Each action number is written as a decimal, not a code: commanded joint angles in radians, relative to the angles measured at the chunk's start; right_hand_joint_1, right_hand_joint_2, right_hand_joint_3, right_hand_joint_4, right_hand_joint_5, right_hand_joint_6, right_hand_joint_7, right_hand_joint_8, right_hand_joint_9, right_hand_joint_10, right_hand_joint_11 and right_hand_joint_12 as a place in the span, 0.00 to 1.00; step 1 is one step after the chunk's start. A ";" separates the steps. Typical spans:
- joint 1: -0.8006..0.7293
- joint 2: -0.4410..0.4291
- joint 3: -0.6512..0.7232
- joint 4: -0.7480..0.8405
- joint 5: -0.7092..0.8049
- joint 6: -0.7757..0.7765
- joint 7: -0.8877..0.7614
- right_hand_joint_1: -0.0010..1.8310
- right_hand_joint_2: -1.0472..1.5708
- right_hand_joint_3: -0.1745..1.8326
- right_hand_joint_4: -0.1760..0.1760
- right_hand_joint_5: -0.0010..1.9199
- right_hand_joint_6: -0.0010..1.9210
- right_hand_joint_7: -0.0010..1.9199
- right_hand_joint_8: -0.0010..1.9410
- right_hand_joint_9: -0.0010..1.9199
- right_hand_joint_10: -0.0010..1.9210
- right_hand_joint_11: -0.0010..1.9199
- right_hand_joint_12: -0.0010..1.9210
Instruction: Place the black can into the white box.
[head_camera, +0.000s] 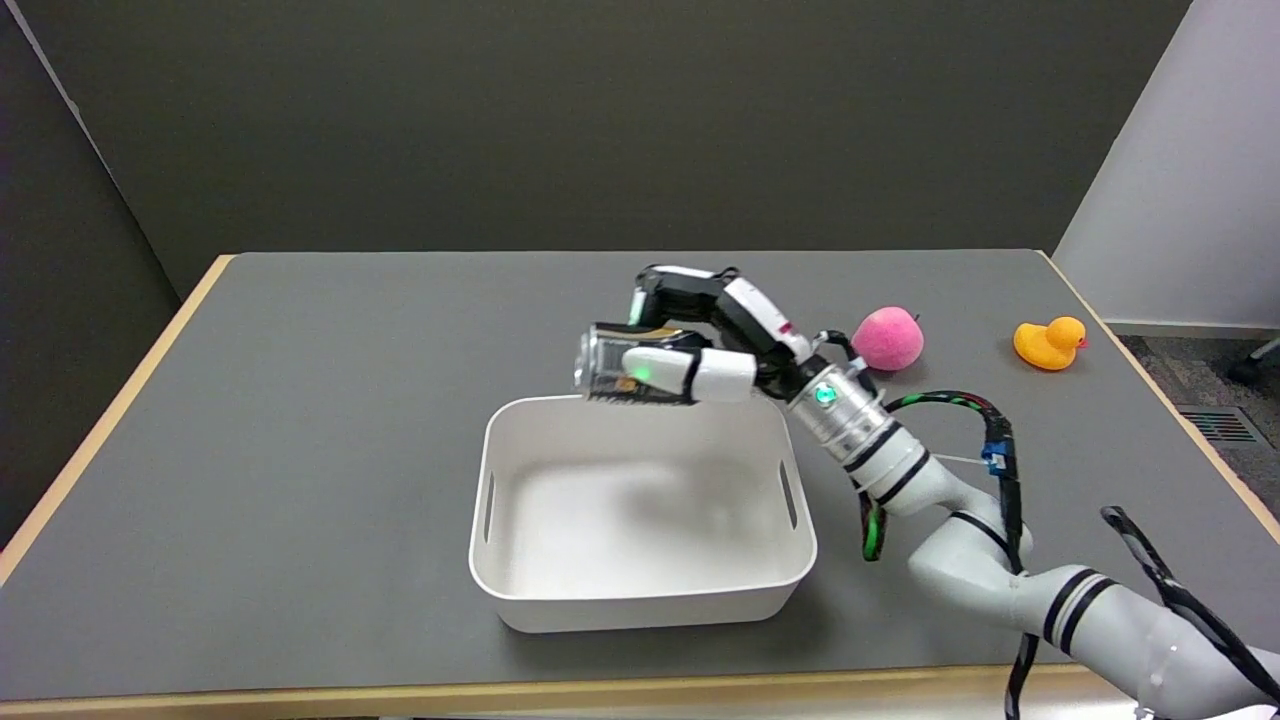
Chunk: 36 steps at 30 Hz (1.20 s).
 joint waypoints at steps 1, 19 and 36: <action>-0.152 0.048 0.041 0.281 -0.011 -0.151 -0.096 0.63 0.81 0.28 0.42 0.34 0.79 0.44 0.72 0.36 0.68 0.11 0.91; -0.308 0.161 0.071 0.277 0.106 0.074 -0.002 0.30 0.64 0.57 0.31 0.10 0.23 0.12 0.21 0.08 0.40 0.05 0.65; -0.309 0.136 0.235 0.059 0.467 0.420 0.097 0.25 0.63 0.54 0.33 0.02 0.14 0.01 0.06 0.00 0.12 0.00 0.51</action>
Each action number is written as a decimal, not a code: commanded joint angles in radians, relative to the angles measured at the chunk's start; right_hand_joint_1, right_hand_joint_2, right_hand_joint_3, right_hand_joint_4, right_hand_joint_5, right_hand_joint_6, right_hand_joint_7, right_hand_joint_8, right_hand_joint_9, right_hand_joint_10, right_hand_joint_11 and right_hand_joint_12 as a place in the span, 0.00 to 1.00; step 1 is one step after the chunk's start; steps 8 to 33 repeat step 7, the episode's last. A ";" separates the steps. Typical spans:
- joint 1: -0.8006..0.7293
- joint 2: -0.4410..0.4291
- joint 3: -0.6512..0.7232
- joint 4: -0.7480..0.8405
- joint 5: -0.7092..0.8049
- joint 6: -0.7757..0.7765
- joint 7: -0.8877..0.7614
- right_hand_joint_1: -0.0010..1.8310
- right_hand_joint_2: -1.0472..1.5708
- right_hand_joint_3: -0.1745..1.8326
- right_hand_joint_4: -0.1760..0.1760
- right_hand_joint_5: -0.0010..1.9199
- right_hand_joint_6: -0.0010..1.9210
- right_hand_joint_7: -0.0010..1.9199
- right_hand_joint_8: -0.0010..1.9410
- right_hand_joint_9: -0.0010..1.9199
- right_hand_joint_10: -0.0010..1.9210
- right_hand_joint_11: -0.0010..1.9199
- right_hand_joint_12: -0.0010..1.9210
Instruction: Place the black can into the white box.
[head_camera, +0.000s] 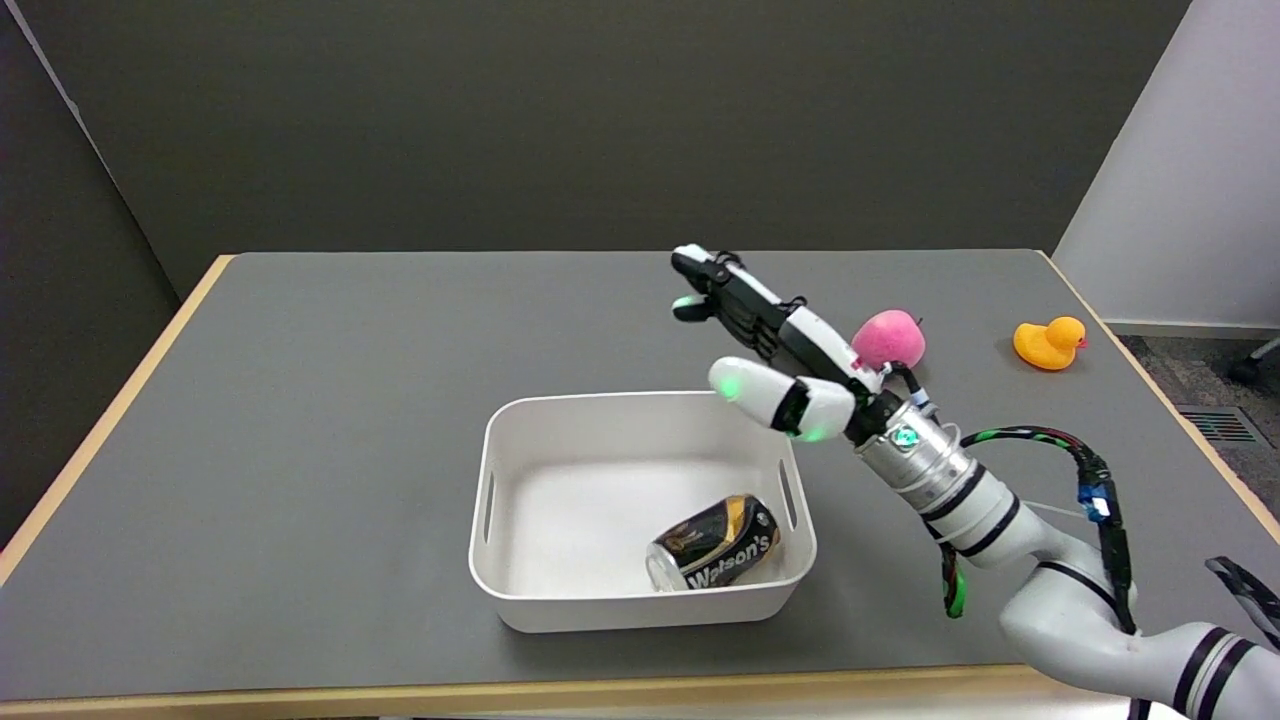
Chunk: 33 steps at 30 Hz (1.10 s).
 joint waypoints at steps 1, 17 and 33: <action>-0.035 -0.023 0.164 -0.230 0.465 0.377 0.069 0.25 0.63 0.55 0.33 0.02 0.15 0.02 0.08 0.00 0.17 0.00 0.53; -0.028 -0.012 0.189 -0.358 0.724 0.423 0.115 0.24 0.64 0.56 0.33 0.03 0.17 0.04 0.11 0.01 0.23 0.00 0.55; -0.028 -0.012 0.189 -0.358 0.724 0.423 0.115 0.24 0.64 0.56 0.33 0.03 0.17 0.04 0.11 0.01 0.23 0.00 0.55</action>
